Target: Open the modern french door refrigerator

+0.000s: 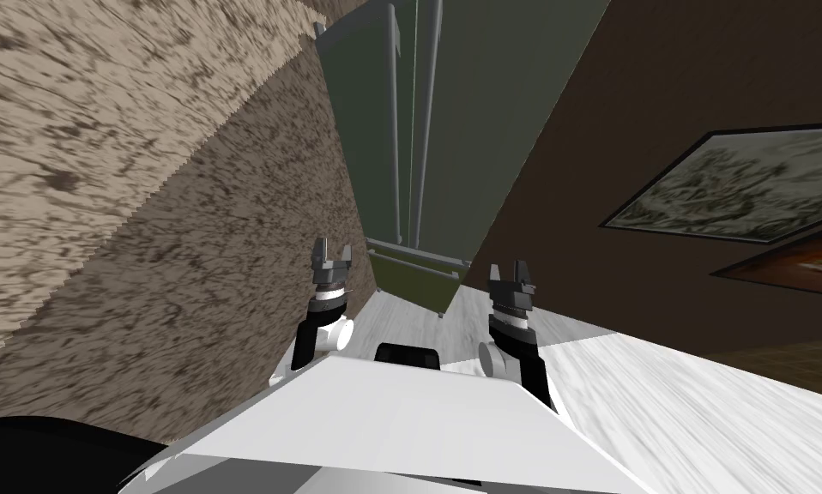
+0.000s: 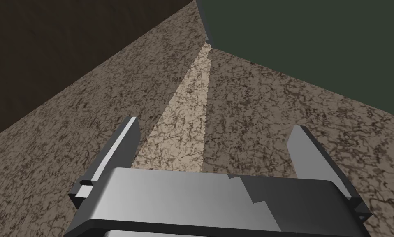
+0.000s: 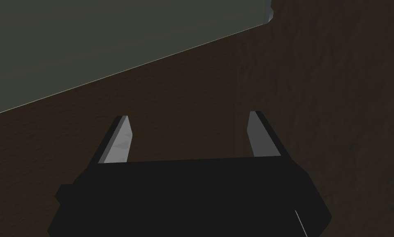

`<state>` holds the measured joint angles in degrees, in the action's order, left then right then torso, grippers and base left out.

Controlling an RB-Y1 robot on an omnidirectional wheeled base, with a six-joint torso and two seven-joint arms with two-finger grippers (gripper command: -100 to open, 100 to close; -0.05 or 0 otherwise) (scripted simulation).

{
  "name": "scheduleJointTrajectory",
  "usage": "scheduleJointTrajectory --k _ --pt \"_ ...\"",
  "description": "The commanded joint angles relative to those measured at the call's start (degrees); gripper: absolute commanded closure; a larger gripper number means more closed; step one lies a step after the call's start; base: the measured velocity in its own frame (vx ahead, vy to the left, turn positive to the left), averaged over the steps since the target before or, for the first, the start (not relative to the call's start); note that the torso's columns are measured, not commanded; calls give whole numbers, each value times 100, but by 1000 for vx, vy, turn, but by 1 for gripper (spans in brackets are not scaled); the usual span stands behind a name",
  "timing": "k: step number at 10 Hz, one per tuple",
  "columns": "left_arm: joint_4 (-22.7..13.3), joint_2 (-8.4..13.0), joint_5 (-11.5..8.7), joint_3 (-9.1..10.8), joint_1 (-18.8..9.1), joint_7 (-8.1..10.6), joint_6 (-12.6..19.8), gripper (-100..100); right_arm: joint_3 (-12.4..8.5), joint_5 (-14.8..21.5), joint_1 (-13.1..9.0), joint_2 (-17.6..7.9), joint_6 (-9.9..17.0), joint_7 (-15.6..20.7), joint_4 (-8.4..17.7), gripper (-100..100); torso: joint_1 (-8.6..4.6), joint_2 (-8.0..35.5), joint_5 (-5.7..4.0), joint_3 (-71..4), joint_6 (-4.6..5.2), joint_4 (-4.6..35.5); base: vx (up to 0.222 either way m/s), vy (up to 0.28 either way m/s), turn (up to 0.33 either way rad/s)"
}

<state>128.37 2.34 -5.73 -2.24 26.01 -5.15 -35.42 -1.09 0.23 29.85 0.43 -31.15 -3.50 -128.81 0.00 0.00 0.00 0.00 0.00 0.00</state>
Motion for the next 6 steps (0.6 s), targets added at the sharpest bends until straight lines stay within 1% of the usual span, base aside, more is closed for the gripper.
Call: scheduleJointTrajectory --k 1,3,6 --pt "0 0 0 0 0 0 0 0 0 0 0 0 0 0 0 0 0 232 0 -467 0 235 0 0 0" --pt "1 0 0 0 0 0 0 0 0 0 0 0 0 0 -1 0 0 1003 0 -2014 0 1006 0 0 0" --pt "1 0 0 0 0 0 0 0 0 0 0 0 0 0 -1 0 0 2269 0 -4536 0 2268 0 0 0"
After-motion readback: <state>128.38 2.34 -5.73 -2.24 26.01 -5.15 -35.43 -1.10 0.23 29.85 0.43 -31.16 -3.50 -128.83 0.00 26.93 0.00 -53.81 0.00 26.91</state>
